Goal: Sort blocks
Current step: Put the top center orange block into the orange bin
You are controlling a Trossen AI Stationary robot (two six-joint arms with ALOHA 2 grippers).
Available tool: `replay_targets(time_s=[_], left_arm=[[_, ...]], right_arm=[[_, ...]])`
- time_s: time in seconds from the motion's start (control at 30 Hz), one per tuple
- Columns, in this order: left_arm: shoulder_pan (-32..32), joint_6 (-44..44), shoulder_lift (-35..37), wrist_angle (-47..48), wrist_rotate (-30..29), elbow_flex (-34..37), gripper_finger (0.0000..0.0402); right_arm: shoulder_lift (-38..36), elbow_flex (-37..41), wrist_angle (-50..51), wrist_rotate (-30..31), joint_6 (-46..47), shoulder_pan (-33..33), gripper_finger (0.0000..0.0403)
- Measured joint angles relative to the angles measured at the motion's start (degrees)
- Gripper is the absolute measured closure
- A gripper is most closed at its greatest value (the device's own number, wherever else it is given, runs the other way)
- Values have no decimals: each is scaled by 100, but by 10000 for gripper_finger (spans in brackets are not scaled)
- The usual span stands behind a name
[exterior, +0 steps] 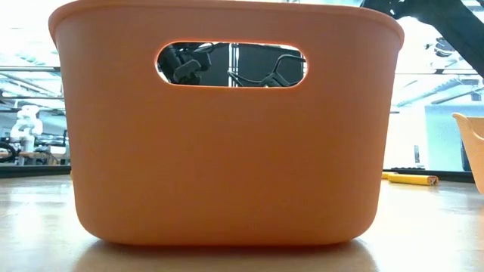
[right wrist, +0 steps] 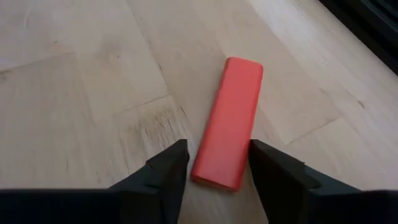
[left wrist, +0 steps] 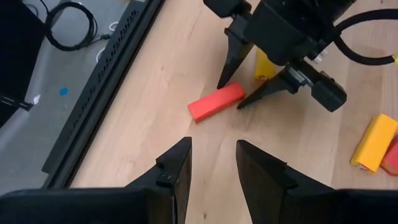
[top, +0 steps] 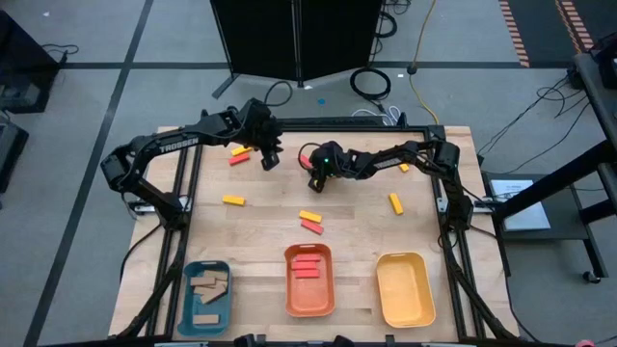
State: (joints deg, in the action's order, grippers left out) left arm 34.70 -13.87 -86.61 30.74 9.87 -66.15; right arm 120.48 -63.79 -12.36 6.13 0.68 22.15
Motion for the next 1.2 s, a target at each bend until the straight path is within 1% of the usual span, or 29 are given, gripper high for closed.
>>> replay_targets(time_s=[0.1, 0.23, 0.4, 0.5, 0.57, 0.63, 0.73, 0.8, 0.87, 0.93, 0.97, 1.07, 1.13, 1.2], left_arm=[[0, -6, 0, 58, -2, 2, 279], [-36, -44, 0, -44, 51, 2, 279], [-163, -230, 11, -271, 148, 4, 279], [-225, -298, 11, -520, 569, 4, 279], [-258, -265, 30, -653, 778, 4, 279], [-299, -147, 61, -652, 815, 4, 279], [-384, 121, 73, -607, 813, 33, 279], [-497, 310, 165, -797, 807, 205, 279], [-624, 625, 326, -1257, 798, 545, 279], [-764, 984, 570, -1744, 765, 1057, 279], [-869, 1194, 689, -2178, 692, 1354, 279], [-1255, 1887, 1026, -4182, 636, 2403, 279], [-1564, 2332, 1032, -5977, 638, 3086, 279], [-1845, 2660, 956, -7433, 563, 3673, 279]], right_arm=[[-70, 7, 52, -1, 35, -2, 270], [-159, 11, 166, -13, 51, -4, 327], [-315, 23, 446, -13, 39, 0, 330], [-533, 43, 814, -23, 16, 2, 330], [-740, 160, 832, -46, -27, 0, 330], [-1012, 424, 574, -274, 24, 25, 330], [-1506, 1106, -256, -801, 285, 158, 330], [-1858, 1605, -788, -1064, 469, 263, 330], [-2241, 2065, -1262, -1258, 594, 334, 330], [-2612, 2461, -1715, -1472, 606, 329, 330], [-2789, 2640, -1871, -1595, 613, 288, 330], [-3212, 3031, -2236, -1818, 620, 48, 330], [-3457, 3173, -2337, -1828, 620, -169, 330], [-3592, 3220, -2350, -1822, 619, -407, 330]])
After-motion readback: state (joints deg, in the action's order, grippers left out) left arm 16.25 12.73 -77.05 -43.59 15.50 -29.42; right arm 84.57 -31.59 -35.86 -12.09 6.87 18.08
